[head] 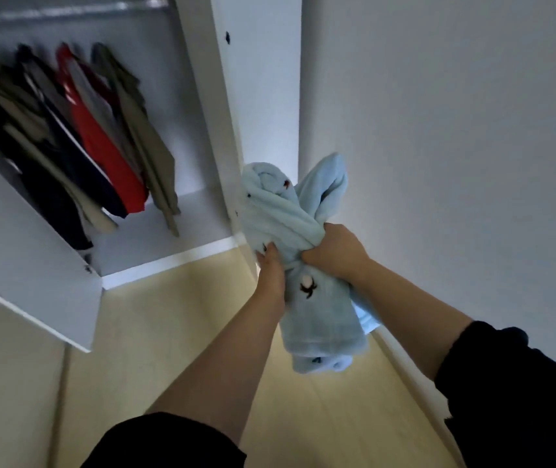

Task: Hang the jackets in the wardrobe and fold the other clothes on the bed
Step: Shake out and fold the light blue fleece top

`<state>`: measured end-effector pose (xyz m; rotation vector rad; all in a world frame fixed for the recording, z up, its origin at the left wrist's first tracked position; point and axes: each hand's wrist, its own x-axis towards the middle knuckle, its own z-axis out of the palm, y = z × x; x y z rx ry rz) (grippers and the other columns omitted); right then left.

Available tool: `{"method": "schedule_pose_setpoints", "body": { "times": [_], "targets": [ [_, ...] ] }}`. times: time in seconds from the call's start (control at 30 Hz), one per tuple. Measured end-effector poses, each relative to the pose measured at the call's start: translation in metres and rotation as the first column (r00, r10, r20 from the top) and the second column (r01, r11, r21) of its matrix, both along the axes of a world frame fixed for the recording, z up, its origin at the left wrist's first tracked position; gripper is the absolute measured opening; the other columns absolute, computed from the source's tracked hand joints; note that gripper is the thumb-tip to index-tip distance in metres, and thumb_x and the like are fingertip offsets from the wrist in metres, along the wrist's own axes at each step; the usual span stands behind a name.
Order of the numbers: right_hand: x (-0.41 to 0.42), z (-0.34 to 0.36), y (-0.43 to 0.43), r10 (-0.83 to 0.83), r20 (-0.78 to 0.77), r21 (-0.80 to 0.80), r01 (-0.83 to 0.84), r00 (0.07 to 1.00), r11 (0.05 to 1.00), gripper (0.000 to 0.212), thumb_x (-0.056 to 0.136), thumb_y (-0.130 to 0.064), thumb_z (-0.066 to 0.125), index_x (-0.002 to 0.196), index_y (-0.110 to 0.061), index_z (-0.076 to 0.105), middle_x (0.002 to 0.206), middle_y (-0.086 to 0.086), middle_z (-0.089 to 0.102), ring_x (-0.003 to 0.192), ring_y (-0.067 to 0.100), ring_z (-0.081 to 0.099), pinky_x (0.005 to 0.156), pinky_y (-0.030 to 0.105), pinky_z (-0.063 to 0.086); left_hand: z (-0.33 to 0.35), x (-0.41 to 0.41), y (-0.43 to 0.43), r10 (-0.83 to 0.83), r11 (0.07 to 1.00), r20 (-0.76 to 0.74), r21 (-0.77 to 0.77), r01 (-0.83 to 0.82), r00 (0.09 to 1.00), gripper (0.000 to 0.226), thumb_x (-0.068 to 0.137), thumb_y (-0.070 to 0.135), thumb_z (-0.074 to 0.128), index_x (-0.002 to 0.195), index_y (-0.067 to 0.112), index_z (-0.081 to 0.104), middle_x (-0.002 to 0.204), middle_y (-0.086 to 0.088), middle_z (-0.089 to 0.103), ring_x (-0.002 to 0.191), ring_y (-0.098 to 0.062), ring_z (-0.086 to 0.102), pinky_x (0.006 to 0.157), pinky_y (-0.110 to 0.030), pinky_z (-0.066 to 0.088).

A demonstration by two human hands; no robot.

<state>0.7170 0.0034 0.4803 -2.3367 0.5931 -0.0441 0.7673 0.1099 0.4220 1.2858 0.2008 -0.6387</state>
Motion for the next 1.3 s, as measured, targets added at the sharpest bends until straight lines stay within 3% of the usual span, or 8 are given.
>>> {"method": "schedule_pose_setpoints", "body": {
  "times": [0.23,0.4,0.53,0.63,0.83,0.97,1.13,1.3],
  "targets": [
    [0.087,0.087,0.096,0.104,0.196,0.111,-0.128,0.975,0.986,0.024,0.072,-0.029,0.069,0.092,-0.017,0.063,0.090,-0.002,0.064,0.084,0.017,0.061,0.068,0.026,0.047,0.098,0.092,0.106,0.126,0.988,0.237,0.062,-0.144,0.963,0.055,0.102,0.043,0.031,0.149,0.015,0.028,0.144,-0.010,0.044,0.128,-0.026,0.046,0.110,-0.042,0.036],
    [0.157,0.104,0.134,0.224,0.274,0.117,-0.264,0.935,0.957,0.016,0.075,-0.024,0.067,0.071,-0.030,0.053,0.073,-0.014,0.057,0.065,-0.001,0.053,0.052,0.012,0.040,0.114,0.155,0.147,0.234,0.964,0.294,0.057,-0.261,0.927,0.051,0.101,0.041,0.037,0.143,0.012,0.040,0.138,-0.012,0.050,0.123,-0.026,0.051,0.107,-0.041,0.039],
    [0.238,0.107,0.140,0.287,0.303,0.109,-0.332,0.909,0.937,0.012,0.076,-0.021,0.067,0.086,-0.020,0.060,0.077,-0.010,0.059,0.072,0.008,0.058,0.052,0.008,0.040,0.122,0.222,0.156,0.315,0.945,0.241,0.015,-0.328,0.918,0.047,0.099,0.041,0.041,0.134,0.011,0.048,0.118,-0.009,0.061,0.096,-0.019,0.059,0.081,-0.028,0.048],
    [0.312,0.116,0.136,0.314,0.304,0.061,-0.347,0.899,0.936,0.018,0.076,-0.024,0.068,0.088,-0.021,0.055,0.079,-0.007,0.057,0.077,0.014,0.057,0.066,0.022,0.043,0.140,0.287,0.156,0.298,0.948,0.199,0.050,-0.313,0.934,0.052,0.098,0.048,0.039,0.137,0.014,0.048,0.128,-0.011,0.058,0.109,-0.023,0.057,0.094,-0.036,0.047],
    [0.457,0.170,0.126,0.299,0.378,0.099,-0.360,0.876,0.928,0.019,0.075,-0.030,0.067,0.089,-0.022,0.057,0.078,-0.010,0.057,0.068,0.003,0.053,0.052,0.016,0.037,0.206,0.423,0.157,0.279,0.944,0.310,0.083,-0.319,0.909,0.060,0.099,0.050,0.037,0.147,0.015,0.033,0.141,-0.010,0.047,0.123,-0.027,0.049,0.103,-0.038,0.041],
    [0.531,0.205,0.133,0.193,0.501,0.244,-0.351,0.843,0.904,0.030,0.073,-0.023,0.072,0.101,-0.017,0.062,0.091,-0.003,0.065,0.084,0.015,0.063,0.072,0.029,0.053,0.243,0.495,0.164,0.281,0.919,0.479,0.116,-0.377,0.832,0.059,0.099,0.048,0.036,0.150,0.018,0.028,0.147,-0.008,0.041,0.129,-0.026,0.044,0.109,-0.040,0.036],
    [0.623,0.243,0.147,0.073,0.605,0.404,-0.384,0.793,0.830,0.040,0.075,-0.020,0.072,0.112,-0.008,0.062,0.103,0.003,0.065,0.095,0.020,0.063,0.085,0.034,0.053,0.299,0.578,0.186,0.168,0.862,0.703,0.236,-0.449,0.692,0.056,0.097,0.030,0.043,0.149,0.016,0.029,0.146,-0.007,0.042,0.127,-0.023,0.044,0.109,-0.038,0.035],
    [0.713,0.291,0.154,-0.067,0.711,0.455,-0.385,0.700,0.803,0.007,0.081,-0.019,0.064,0.086,-0.019,0.059,0.081,-0.008,0.061,0.074,0.007,0.057,0.051,0.012,0.044,0.361,0.663,0.203,-0.105,0.787,0.875,0.364,-0.498,0.473,0.059,0.096,0.029,0.046,0.150,0.018,0.025,0.157,-0.004,0.019,0.141,-0.020,0.025,0.112,-0.029,0.021]
  ]
}}
